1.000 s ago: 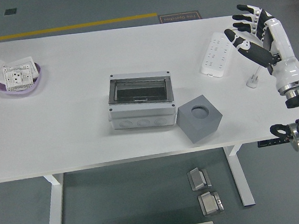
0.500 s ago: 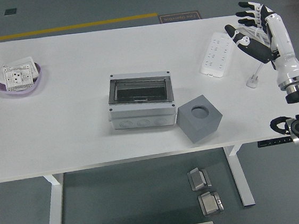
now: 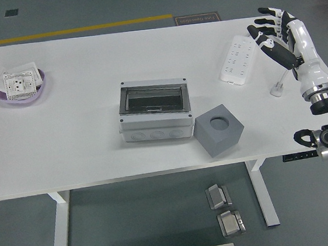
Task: Pick up the cylinder from the cube,place it in the box,flap close box
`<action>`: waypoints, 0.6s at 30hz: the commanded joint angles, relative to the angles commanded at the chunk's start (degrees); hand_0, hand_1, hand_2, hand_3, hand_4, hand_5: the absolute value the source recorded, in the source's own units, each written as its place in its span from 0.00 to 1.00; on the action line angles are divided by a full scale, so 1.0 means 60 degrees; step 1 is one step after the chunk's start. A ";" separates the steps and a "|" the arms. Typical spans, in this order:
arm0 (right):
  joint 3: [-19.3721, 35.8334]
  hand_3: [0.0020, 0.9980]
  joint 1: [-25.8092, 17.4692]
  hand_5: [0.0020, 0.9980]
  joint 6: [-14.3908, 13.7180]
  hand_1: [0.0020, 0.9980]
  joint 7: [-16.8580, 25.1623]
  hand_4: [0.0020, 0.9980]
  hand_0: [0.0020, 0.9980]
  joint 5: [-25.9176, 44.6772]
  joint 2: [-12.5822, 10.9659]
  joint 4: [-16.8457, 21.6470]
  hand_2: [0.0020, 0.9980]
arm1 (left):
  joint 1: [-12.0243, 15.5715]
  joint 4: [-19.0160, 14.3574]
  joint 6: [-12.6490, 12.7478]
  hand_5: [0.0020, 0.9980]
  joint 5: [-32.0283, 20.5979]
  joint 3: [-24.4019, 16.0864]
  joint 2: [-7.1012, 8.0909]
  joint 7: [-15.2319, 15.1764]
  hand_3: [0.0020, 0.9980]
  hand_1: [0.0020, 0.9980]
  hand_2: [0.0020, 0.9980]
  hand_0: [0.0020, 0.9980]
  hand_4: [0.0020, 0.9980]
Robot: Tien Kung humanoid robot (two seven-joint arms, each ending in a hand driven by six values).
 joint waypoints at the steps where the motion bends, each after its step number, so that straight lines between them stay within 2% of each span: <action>1: -0.0001 0.79 -0.0007 0.61 -0.0006 0.75 0.0082 0.86 0.80 0.0129 0.0009 0.0009 0.76 | 0.0007 0.0001 0.0000 0.58 -0.0012 -0.0002 -0.0010 -0.0001 0.87 0.78 0.76 0.78 0.74; 2: 0.0022 0.79 -0.0010 0.61 -0.0089 0.75 0.0040 0.86 0.80 0.0020 0.0022 0.0049 0.76 | 0.0011 0.0001 0.0000 0.58 -0.0025 -0.0003 -0.0018 -0.0001 0.87 0.78 0.76 0.78 0.74; 3: 0.0014 0.78 -0.0013 0.70 -0.0069 0.78 0.0159 0.88 0.83 0.0189 0.0031 0.0048 0.77 | 0.0013 0.0000 0.0000 0.58 -0.0035 -0.0010 -0.0025 -0.0003 0.87 0.78 0.76 0.78 0.74; 7: -0.0019 0.78 -0.0030 0.70 0.0070 0.78 0.0504 0.88 0.83 0.0975 0.0069 0.0003 0.77 | 0.0009 0.0000 0.0001 0.58 -0.0061 -0.0018 -0.0030 -0.0009 0.87 0.78 0.76 0.78 0.74; 14: -0.0282 0.76 -0.0196 0.67 0.1540 0.78 0.1911 0.87 0.84 0.3476 0.0245 -0.0541 0.77 | -0.0003 0.0006 0.0007 0.58 -0.0093 -0.0016 -0.0038 -0.0019 0.87 0.78 0.76 0.78 0.74; 18: -0.0257 0.75 -0.0237 0.69 0.2306 0.76 0.2340 0.87 0.81 0.4908 0.0294 -0.0682 0.75 | 0.0007 0.0016 0.0011 0.58 -0.0122 0.0009 -0.0042 -0.0020 0.87 0.78 0.76 0.78 0.74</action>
